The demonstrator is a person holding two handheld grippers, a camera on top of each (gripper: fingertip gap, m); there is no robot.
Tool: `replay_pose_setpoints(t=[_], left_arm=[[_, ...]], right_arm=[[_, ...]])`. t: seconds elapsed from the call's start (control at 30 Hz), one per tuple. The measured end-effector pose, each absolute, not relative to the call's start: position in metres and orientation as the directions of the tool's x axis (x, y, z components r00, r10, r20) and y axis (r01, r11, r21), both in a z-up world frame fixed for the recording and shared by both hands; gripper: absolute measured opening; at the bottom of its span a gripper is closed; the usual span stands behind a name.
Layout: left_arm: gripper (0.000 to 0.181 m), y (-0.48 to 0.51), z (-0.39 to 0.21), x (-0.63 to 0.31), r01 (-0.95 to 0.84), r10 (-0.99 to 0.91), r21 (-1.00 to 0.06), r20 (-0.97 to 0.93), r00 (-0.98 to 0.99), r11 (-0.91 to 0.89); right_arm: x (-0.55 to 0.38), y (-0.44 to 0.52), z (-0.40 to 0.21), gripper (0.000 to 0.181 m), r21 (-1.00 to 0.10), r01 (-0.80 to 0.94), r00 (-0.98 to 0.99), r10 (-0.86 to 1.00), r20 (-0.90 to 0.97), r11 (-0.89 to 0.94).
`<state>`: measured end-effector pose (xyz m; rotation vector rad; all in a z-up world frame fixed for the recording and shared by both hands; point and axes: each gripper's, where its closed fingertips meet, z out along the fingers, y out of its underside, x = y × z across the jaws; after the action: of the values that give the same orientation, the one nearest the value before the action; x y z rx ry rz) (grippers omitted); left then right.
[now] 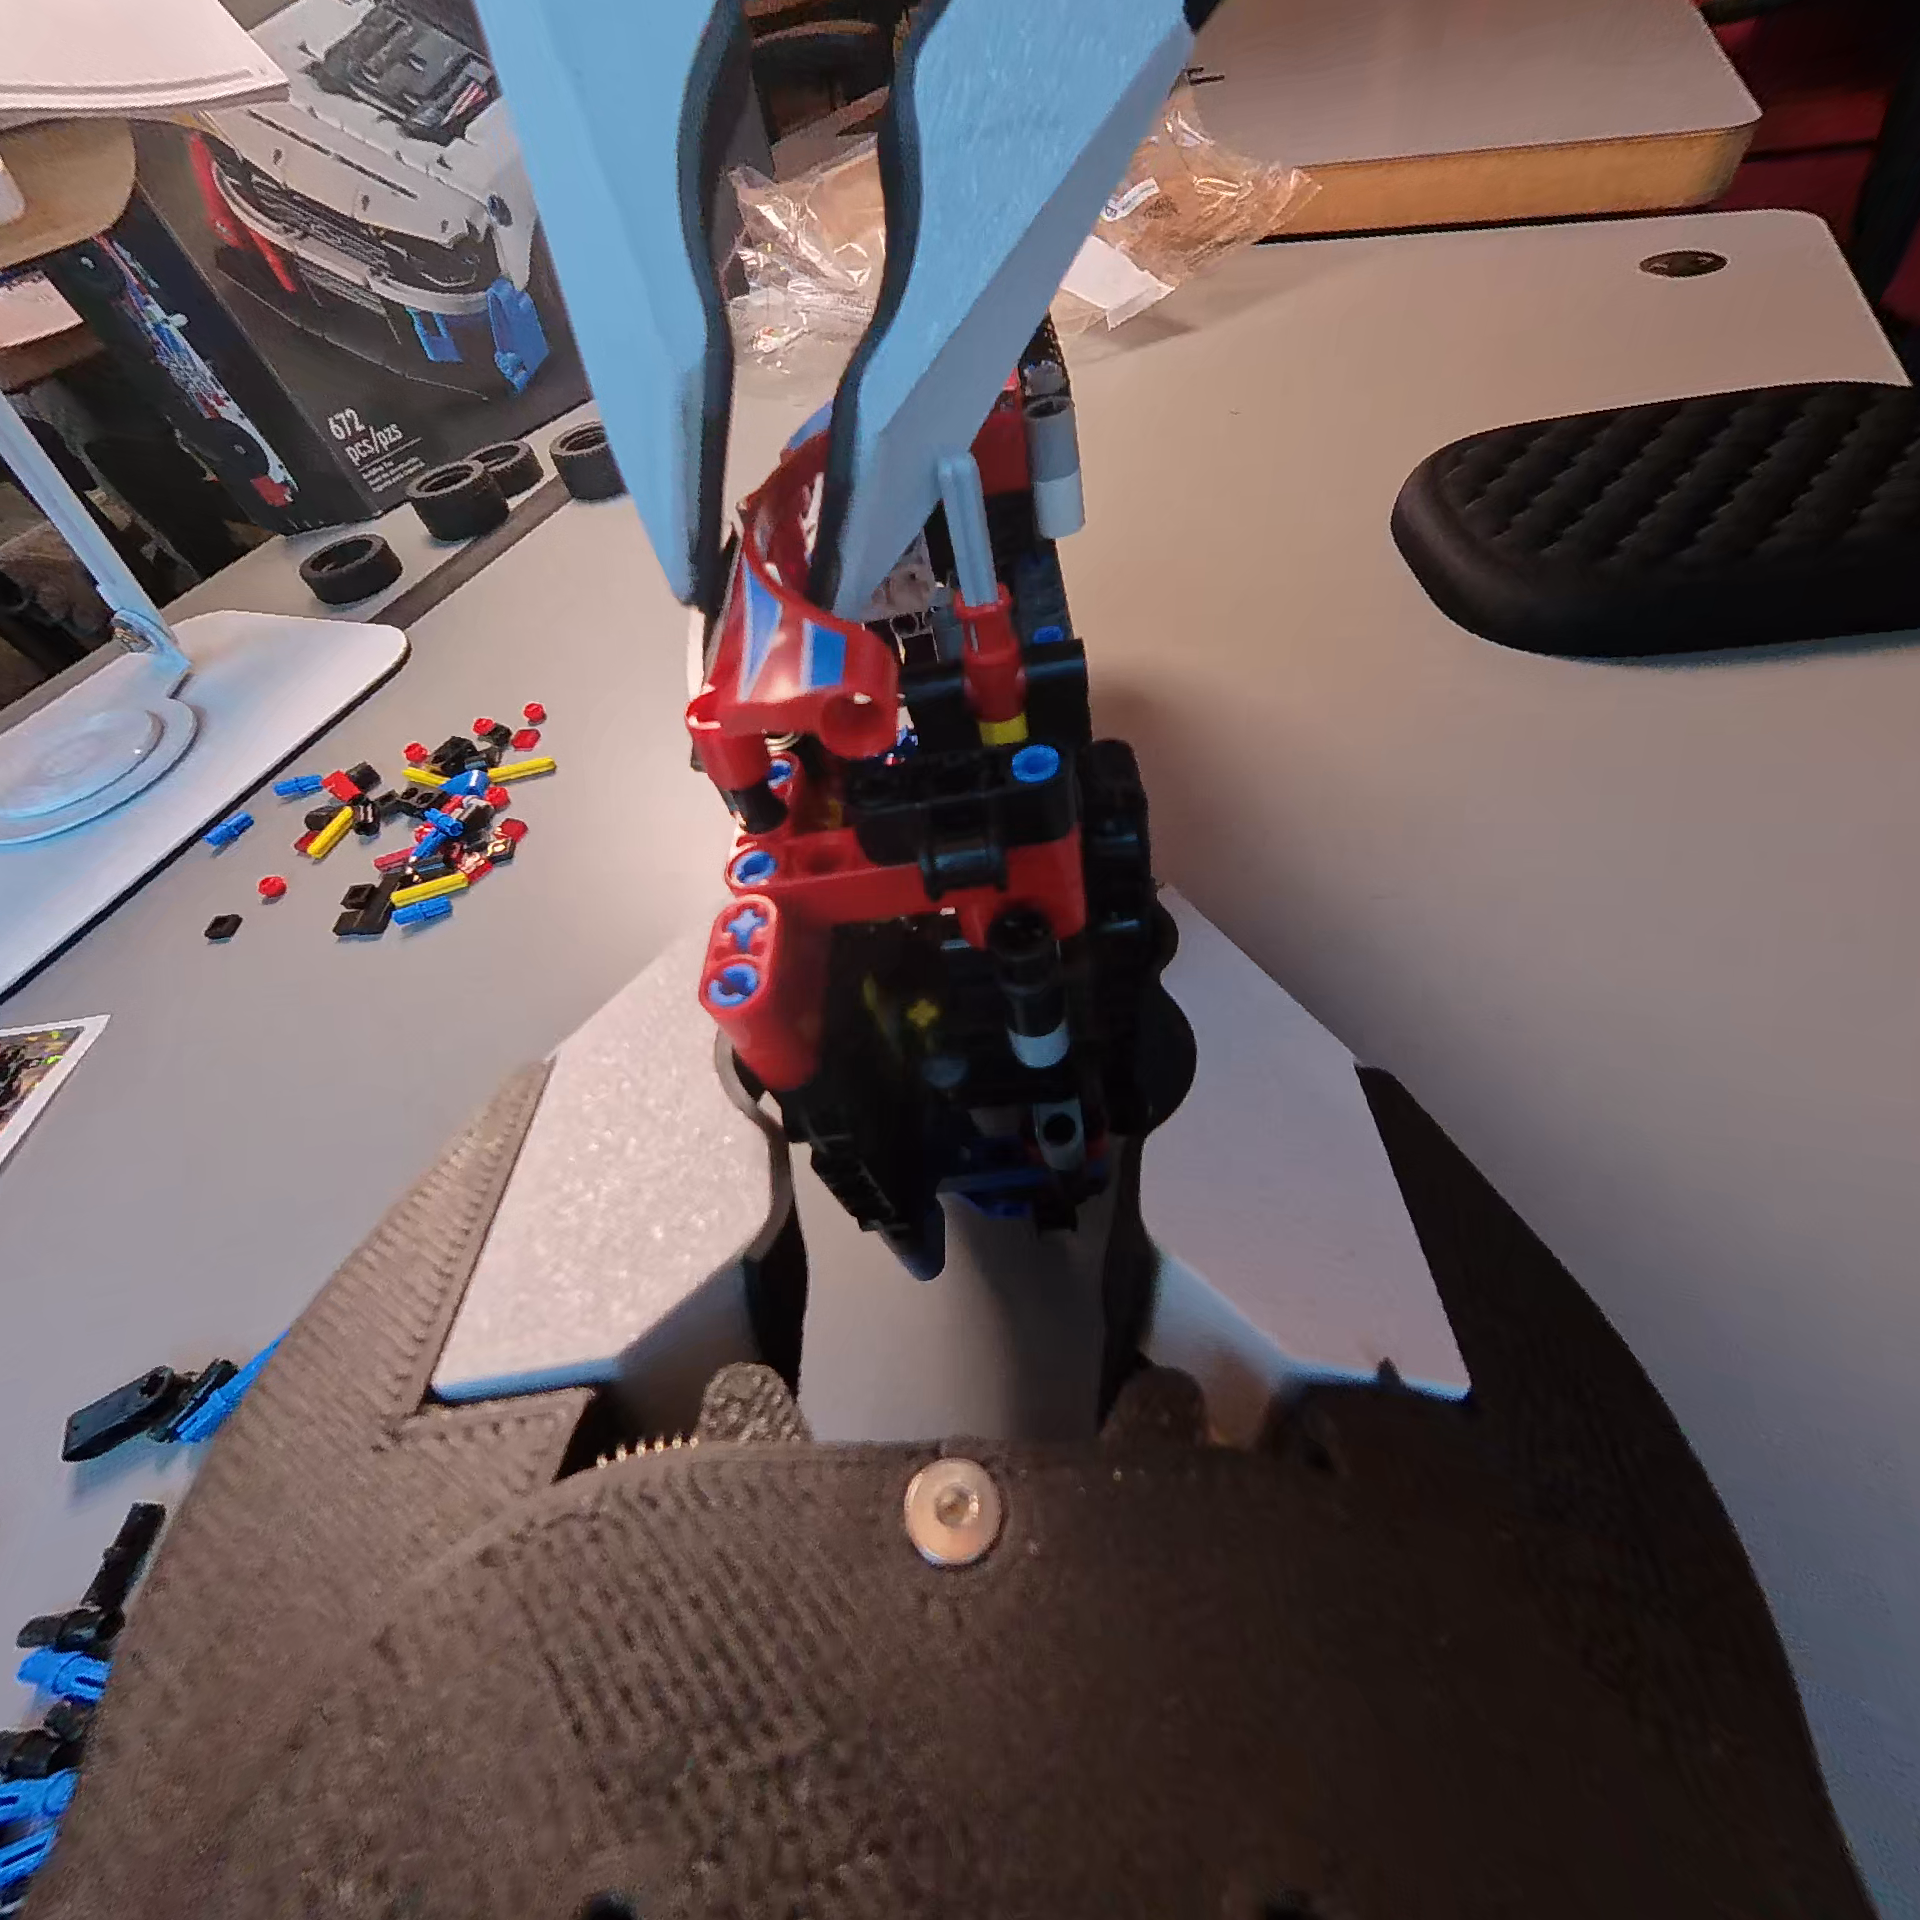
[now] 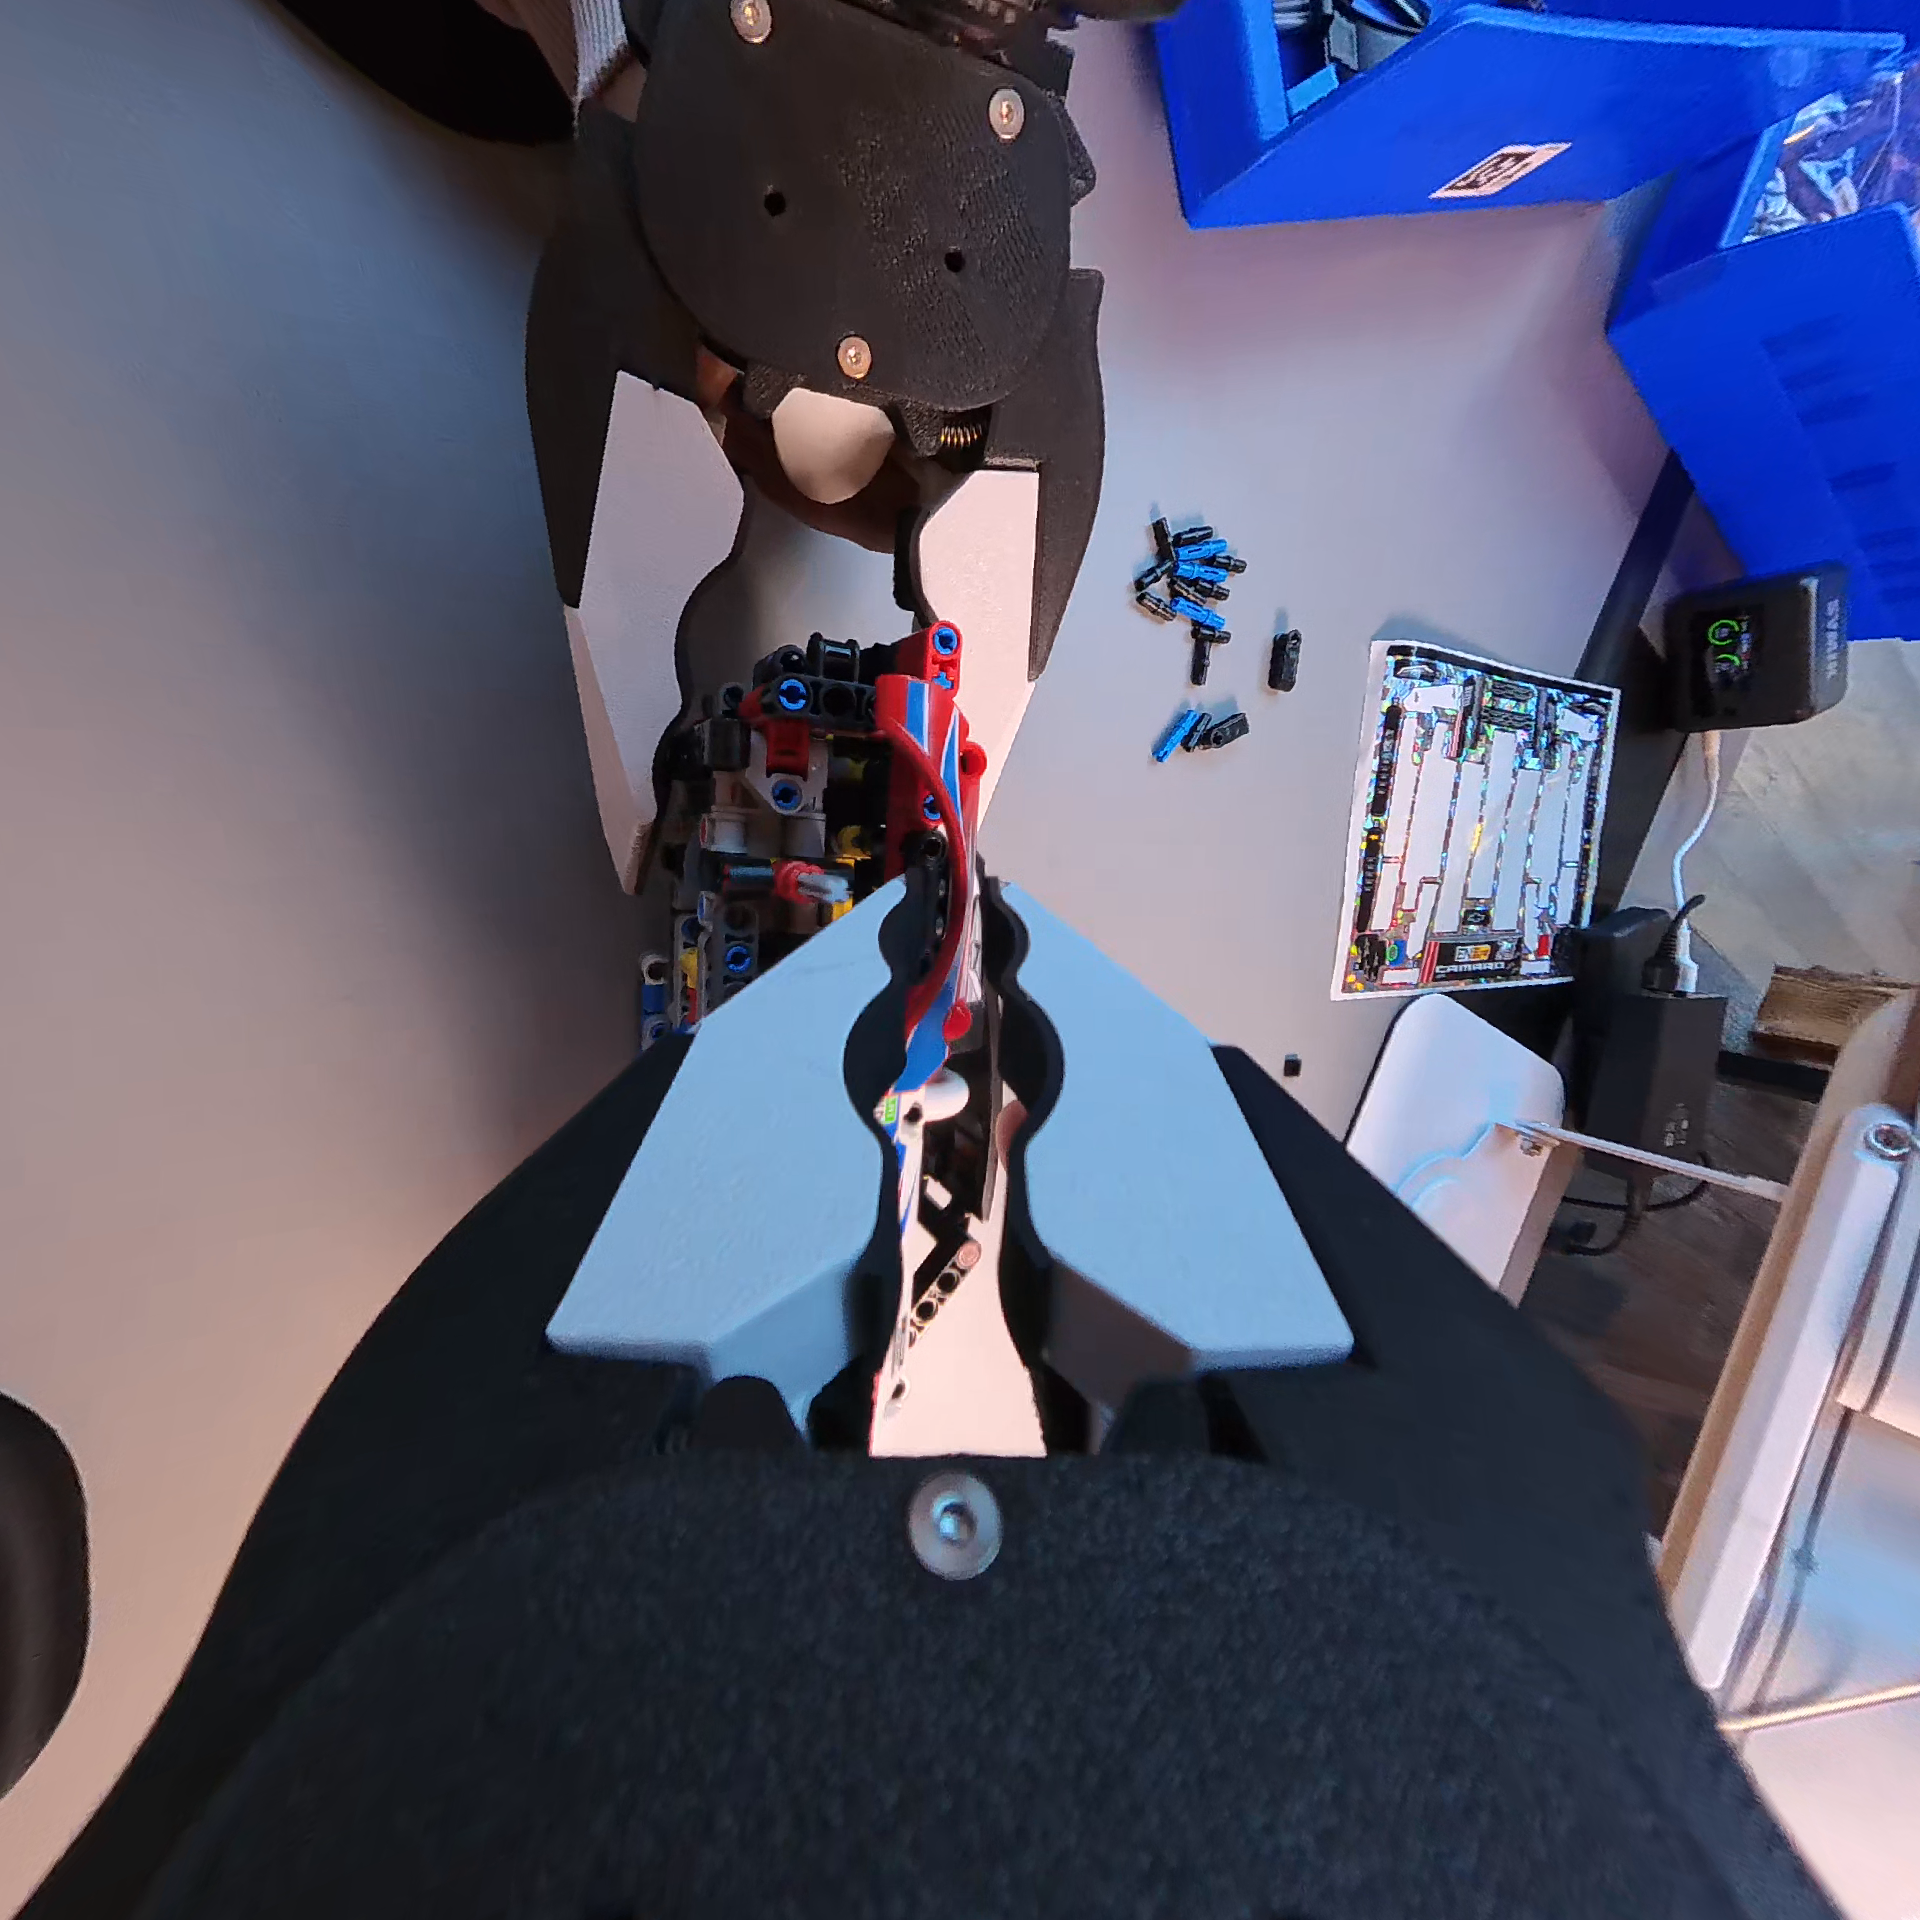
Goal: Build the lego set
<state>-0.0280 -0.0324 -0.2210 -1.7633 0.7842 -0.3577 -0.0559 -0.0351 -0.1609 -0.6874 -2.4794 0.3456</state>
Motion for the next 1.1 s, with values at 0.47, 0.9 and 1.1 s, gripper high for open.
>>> replay_pose_setpoints(t=[0.47, 0.9, 1.1], left_arm=[[0.066, -0.03, -0.222, -0.03, -0.293, -0.671, -0.936, -0.092, 0.736, -0.193], [0.066, -0.031, -0.222, -0.029, -0.313, -0.676, -0.934, -0.121, 0.727, -0.171], [0.065, -0.032, -0.222, -0.029, -0.312, -0.676, -0.934, -0.116, 0.727, -0.175]], right_arm=[[-0.048, -0.024, -0.136, 0.007, -0.558, 0.535, -0.642, 0.735, 0.221, 0.634], [-0.053, -0.028, -0.156, 0.0, -0.276, 0.603, -0.689, 0.663, 0.292, 0.748], [-0.054, -0.027, -0.157, 0.0, -0.261, 0.637, -0.668, 0.688, 0.283, 0.725]])
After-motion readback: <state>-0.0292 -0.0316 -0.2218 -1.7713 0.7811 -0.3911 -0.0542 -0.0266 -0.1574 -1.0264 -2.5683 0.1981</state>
